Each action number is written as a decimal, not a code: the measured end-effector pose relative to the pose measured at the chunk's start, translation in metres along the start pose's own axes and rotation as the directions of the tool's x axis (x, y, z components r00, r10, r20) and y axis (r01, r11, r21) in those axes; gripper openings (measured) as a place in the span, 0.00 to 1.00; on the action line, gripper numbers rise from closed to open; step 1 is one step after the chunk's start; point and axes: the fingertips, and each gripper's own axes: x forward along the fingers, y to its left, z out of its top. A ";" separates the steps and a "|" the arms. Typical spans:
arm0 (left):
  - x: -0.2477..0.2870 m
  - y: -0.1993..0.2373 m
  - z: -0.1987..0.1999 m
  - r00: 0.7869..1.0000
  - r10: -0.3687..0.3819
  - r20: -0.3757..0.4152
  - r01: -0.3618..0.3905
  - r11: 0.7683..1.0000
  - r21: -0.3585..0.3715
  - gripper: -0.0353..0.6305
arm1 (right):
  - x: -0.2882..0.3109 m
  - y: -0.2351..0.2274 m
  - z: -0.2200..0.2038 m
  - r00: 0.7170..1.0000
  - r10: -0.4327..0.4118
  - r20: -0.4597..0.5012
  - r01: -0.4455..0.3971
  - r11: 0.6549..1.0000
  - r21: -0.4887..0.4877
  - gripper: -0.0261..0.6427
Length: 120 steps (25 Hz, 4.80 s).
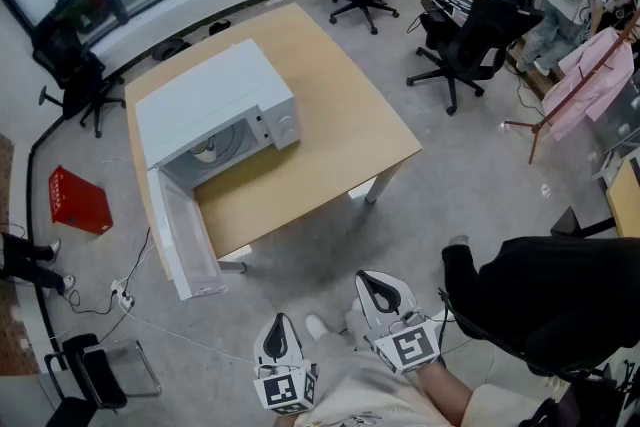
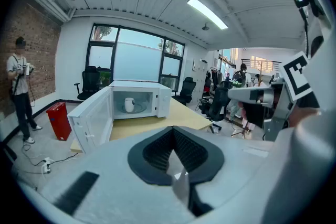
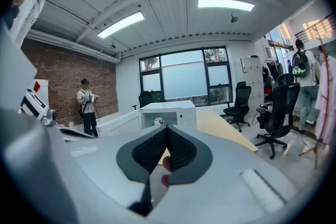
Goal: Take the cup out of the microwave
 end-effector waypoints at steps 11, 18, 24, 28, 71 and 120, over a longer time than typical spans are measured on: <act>-0.044 0.020 0.004 0.992 -0.115 0.045 0.115 0.993 -0.002 0.06 | -0.010 0.079 -0.028 1.000 -0.018 0.003 0.018 0.998 0.060 0.05; -0.046 0.020 0.006 0.993 -0.091 0.075 0.092 0.996 -0.013 0.06 | -0.006 0.094 -0.030 1.000 0.018 -0.008 -0.018 1.000 0.004 0.05; -0.042 0.007 0.013 0.995 -0.064 0.077 0.066 0.998 -0.020 0.06 | -0.009 0.079 -0.024 0.999 0.041 -0.014 -0.041 0.999 0.002 0.05; -0.031 -0.004 0.018 0.997 -0.021 0.079 0.023 0.999 -0.034 0.06 | -0.008 0.058 -0.021 0.997 0.069 -0.019 -0.069 0.998 0.001 0.05; 0.198 0.159 0.125 0.997 0.032 0.072 -0.025 0.995 -0.097 0.06 | 0.302 0.033 0.027 0.984 0.162 -0.072 -0.166 0.984 -0.062 0.05; 0.484 0.291 0.074 0.940 0.277 0.200 -0.284 0.959 0.007 0.71 | 0.385 -0.002 -0.067 0.945 0.252 -0.210 -0.251 0.967 0.035 0.05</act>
